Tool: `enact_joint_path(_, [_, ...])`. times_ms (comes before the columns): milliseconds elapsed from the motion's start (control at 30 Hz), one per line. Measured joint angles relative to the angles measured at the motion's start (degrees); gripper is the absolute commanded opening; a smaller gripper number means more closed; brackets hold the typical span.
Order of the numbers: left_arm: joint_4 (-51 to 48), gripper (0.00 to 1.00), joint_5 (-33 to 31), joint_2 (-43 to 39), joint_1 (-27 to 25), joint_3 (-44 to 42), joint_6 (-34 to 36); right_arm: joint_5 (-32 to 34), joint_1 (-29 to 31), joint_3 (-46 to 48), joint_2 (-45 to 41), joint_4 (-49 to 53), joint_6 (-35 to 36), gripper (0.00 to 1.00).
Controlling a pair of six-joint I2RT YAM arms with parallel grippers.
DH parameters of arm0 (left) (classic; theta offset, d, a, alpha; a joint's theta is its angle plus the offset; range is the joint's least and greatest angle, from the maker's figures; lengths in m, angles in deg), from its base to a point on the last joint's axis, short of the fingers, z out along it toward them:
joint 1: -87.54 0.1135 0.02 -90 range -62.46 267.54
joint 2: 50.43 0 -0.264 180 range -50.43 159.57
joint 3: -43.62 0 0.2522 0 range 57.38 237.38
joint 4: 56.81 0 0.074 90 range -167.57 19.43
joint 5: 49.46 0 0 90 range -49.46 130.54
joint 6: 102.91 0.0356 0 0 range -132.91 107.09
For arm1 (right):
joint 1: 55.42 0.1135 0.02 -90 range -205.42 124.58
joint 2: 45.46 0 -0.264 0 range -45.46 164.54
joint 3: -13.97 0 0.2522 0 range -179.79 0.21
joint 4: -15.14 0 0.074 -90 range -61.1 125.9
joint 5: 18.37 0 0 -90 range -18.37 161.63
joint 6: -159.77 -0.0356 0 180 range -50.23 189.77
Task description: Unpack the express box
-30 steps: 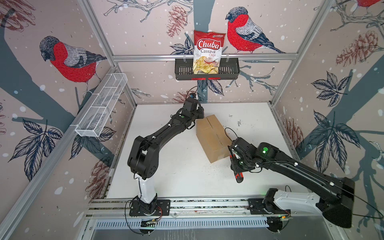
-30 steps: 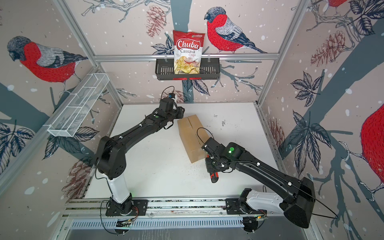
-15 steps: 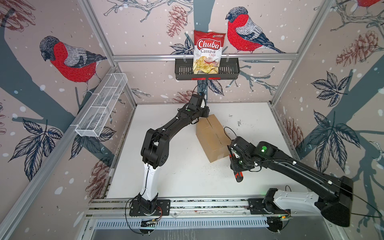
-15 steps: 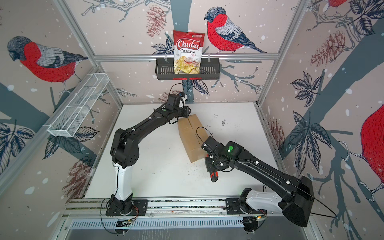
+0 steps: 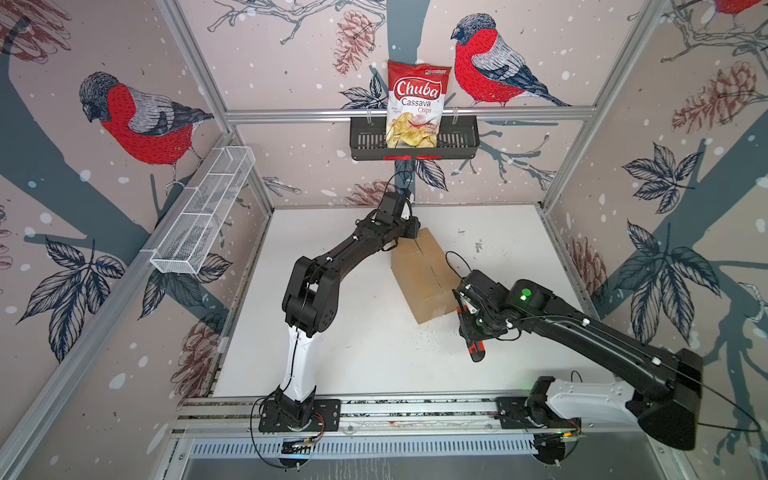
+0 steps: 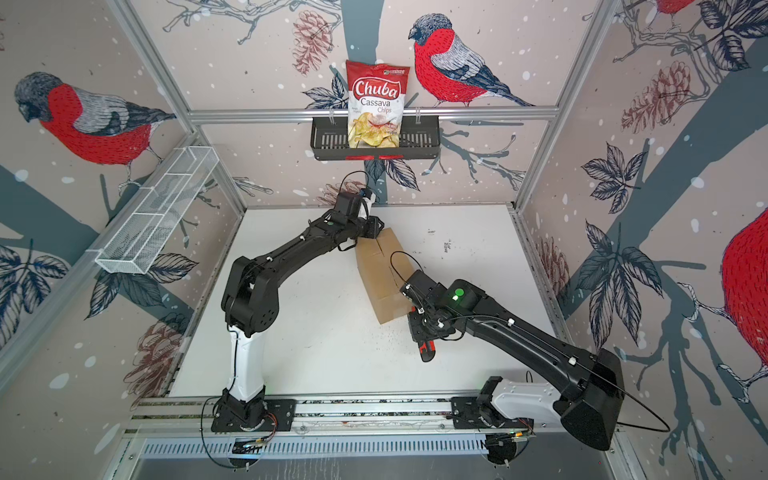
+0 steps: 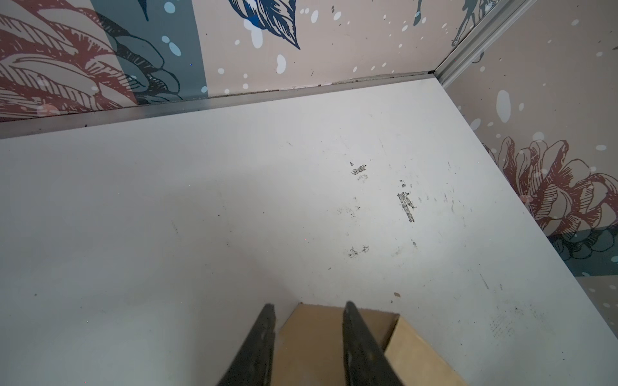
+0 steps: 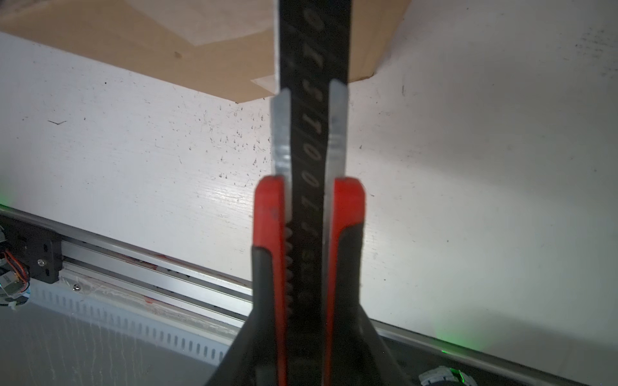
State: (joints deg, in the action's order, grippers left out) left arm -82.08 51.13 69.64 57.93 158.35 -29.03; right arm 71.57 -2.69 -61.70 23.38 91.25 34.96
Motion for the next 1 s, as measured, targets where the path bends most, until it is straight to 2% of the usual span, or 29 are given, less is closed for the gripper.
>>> enact_joint_path(1000, [5.5,0.33,0.5,-0.2,-3.3,-1.7,1.5,-0.5,-0.8,-0.8,0.9,1.1,1.6,0.11])
